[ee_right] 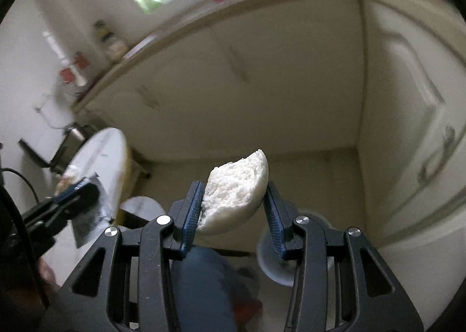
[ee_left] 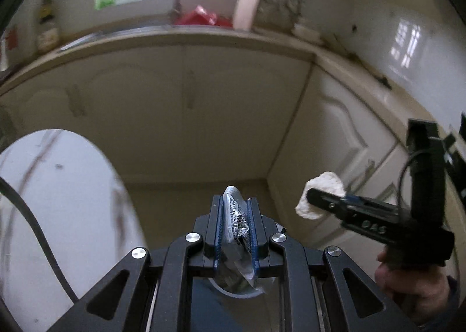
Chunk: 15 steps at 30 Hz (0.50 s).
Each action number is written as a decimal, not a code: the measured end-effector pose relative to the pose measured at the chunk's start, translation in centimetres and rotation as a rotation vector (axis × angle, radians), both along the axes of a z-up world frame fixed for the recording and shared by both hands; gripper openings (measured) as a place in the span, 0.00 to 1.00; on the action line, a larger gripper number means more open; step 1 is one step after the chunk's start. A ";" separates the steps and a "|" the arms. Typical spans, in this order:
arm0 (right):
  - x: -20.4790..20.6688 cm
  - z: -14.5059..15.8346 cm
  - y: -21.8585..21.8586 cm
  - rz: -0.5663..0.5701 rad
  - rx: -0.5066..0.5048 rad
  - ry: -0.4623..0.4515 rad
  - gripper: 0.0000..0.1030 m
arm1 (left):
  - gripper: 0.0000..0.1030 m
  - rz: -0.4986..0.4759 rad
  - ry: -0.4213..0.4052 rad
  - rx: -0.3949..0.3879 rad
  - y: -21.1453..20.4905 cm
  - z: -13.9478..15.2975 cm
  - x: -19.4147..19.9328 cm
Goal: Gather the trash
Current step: 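Carry the bun and silver sachet with both grippers to the blue bin, then open both grippers over the blue bin to drop the items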
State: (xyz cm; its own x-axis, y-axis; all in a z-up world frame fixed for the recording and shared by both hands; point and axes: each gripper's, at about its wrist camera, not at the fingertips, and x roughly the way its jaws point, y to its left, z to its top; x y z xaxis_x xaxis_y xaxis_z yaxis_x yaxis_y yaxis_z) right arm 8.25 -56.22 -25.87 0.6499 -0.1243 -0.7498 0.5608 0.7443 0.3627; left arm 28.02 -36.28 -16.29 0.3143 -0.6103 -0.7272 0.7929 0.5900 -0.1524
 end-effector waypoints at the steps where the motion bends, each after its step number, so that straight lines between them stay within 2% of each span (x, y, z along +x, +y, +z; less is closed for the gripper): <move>1: -0.4 -1.4 -0.9 -0.014 0.022 0.021 0.39 | 0.12 -0.016 0.011 0.018 -1.0 -0.8 -0.1; 7: -1.2 -8.4 -3.9 -0.052 0.122 0.119 0.39 | 0.12 -0.067 0.074 0.133 -6.6 -5.8 1.1; 15: -1.1 -16.4 -5.7 -0.069 0.231 0.225 0.39 | 0.12 -0.061 0.179 0.256 -11.3 -13.1 4.3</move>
